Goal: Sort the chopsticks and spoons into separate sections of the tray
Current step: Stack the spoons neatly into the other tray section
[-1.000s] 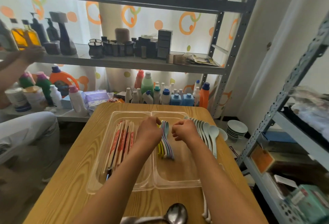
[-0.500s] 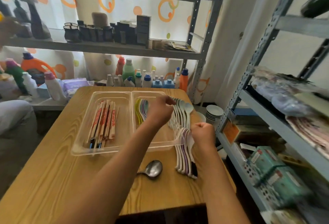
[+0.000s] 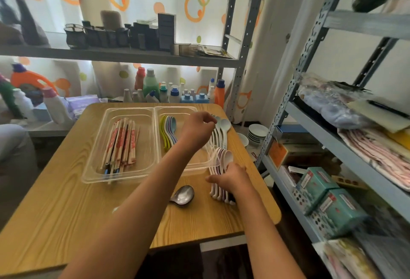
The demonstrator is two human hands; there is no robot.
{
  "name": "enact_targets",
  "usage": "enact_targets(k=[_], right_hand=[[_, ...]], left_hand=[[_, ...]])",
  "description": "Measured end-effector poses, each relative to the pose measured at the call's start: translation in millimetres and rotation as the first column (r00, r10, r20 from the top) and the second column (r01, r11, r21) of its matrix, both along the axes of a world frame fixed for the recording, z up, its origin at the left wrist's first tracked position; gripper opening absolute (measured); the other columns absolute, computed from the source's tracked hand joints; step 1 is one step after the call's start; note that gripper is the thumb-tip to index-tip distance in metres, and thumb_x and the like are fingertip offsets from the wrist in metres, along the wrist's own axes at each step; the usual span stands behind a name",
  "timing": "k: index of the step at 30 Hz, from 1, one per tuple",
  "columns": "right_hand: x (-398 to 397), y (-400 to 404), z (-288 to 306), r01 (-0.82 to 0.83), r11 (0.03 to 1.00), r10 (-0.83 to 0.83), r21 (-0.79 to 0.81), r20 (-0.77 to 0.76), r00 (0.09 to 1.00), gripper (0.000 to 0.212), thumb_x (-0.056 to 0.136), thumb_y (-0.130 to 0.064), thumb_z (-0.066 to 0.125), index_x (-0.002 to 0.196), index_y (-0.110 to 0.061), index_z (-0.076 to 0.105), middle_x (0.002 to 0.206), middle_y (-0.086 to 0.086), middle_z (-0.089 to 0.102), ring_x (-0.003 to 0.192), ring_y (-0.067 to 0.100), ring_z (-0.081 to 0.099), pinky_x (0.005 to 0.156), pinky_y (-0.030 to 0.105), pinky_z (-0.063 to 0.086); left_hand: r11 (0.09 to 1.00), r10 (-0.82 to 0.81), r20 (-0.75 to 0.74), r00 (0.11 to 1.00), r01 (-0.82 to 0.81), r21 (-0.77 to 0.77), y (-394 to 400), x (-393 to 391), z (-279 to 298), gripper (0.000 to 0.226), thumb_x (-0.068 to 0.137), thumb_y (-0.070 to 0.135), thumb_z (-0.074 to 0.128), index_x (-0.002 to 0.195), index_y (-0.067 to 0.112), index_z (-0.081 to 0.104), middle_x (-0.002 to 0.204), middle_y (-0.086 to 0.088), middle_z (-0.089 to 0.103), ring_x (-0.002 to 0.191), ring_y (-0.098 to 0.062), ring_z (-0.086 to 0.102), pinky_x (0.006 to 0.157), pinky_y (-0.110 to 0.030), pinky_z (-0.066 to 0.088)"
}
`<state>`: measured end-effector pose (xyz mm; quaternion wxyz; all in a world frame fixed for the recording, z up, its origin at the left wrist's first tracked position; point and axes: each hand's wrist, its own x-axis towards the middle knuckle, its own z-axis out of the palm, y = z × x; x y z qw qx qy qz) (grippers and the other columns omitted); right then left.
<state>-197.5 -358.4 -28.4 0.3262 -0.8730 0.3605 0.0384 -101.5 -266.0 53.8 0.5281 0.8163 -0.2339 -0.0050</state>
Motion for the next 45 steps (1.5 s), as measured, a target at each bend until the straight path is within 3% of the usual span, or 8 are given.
enact_targets(k=[7, 12, 16, 20, 25, 32, 40, 45], right_hand=[[4, 20, -2, 0.036, 0.978, -0.03, -0.207, 0.036, 0.999, 0.062, 0.086, -0.051, 0.066, 0.131, -0.012, 0.049, 0.131, 0.014, 0.045, 0.118, 0.029, 0.049, 0.089, 0.036, 0.046], [3, 20, -5, 0.088, 0.98, -0.065, -0.178, 0.129, 0.989, 0.058, 0.085, -0.047, 0.068, 0.131, -0.016, 0.051, 0.125, 0.012, 0.054, 0.11, 0.028, 0.056, 0.079, 0.031, 0.043], [-1, 20, -11, 0.092, 0.98, -0.045, -0.174, 0.257, 0.965, 0.058, 0.08, -0.044, 0.073, 0.13, -0.021, 0.056, 0.111, 0.005, 0.068, 0.097, 0.025, 0.067, 0.076, 0.033, 0.055], [-5, 16, -10, 0.09, 0.989, -0.048, -0.12, 0.312, 0.949, 0.047, 0.079, -0.042, 0.075, 0.118, -0.02, 0.064, 0.103, 0.001, 0.071, 0.087, 0.02, 0.067, 0.064, 0.026, 0.049], [-10, 12, -11, 0.096, 0.995, -0.082, -0.023, 0.353, 0.932, 0.039, 0.078, -0.036, 0.076, 0.112, -0.021, 0.065, 0.096, -0.003, 0.07, 0.08, 0.015, 0.065, 0.054, 0.023, 0.043], [-12, 6, -16, 0.118, 0.991, -0.133, 0.06, 0.408, 0.903, 0.035, 0.08, -0.032, 0.076, 0.111, -0.019, 0.068, 0.096, -0.003, 0.071, 0.081, 0.014, 0.068, 0.057, 0.025, 0.051], [-8, -11, 6, 0.189, 0.977, -0.213, 0.099, 0.489, 0.846, 0.029, 0.079, -0.028, 0.078, 0.104, -0.015, 0.071, 0.08, -0.005, 0.067, 0.072, 0.018, 0.068, 0.067, 0.045, 0.06], [11, -12, 43, 0.144, 0.986, -0.164, 0.08, 0.567, 0.807, 0.029, 0.077, -0.02, 0.078, 0.104, -0.014, 0.071, 0.077, -0.005, 0.068, 0.068, 0.021, 0.069, 0.062, 0.048, 0.06]], left_hand=[[1.0, -0.002, 0.007, 1.0, 0.002, 0.01, 1, -3, 3, 0.022, 0.091, 0.007, 0.054, 0.104, 0.012, 0.071, 0.114, -0.004, 0.066, 0.099, -0.015, 0.06, 0.088, -0.035, 0.053], [0.997, -0.029, 0.04, 0.999, 0.026, 0.075, 0, -2, 6, 0.022, 0.091, 0.006, 0.054, 0.103, 0.012, 0.071, 0.117, -0.006, 0.065, 0.106, -0.018, 0.06, 0.093, -0.04, 0.052], [0.998, -0.031, 0.042, 0.999, 0.029, 0.063, -2, -1, 6, 0.021, 0.091, 0.006, 0.054, 0.101, 0.013, 0.07, 0.114, -0.005, 0.065, 0.102, -0.016, 0.059, 0.086, -0.032, 0.051], [0.998, -0.05, 0.046, 0.998, 0.048, 0.048, -5, -5, 5, 0.02, 0.092, 0.006, 0.053, 0.102, 0.012, 0.07, 0.113, -0.003, 0.064, 0.094, -0.01, 0.055, 0.074, -0.022, 0.042], [0.997, -0.064, 0.046, 0.997, 0.063, 0.035, -6, -4, 5, 0.019, 0.092, 0.006, 0.054, 0.1, 0.013, 0.07, 0.107, 0.002, 0.062, 0.096, -0.01, 0.055, 0.076, -0.022, 0.041], [0.995, -0.086, 0.077, 0.993, 0.082, 0.059, 3, -1, 12, 0.02, 0.091, 0.005, 0.053, 0.099, 0.014, 0.069, 0.111, -0.001, 0.066, 0.102, -0.014, 0.059, 0.083, -0.027, 0.046], [0.998, -0.034, 0.092, 0.995, 0.029, 0.052, 25, 11, 18, 0.021, 0.091, 0.001, 0.055, 0.099, 0.014, 0.069, 0.108, 0.0, 0.064, 0.097, -0.016, 0.061, 0.088, -0.036, 0.054], [0.993, 0.054, 0.038, 0.998, -0.058, 0.099, 42, 33, 11, 0.027, 0.09, -0.003, 0.053, 0.1, 0.016, 0.068, 0.112, -0.004, 0.064, 0.092, -0.019, 0.064, 0.079, -0.033, 0.057]])
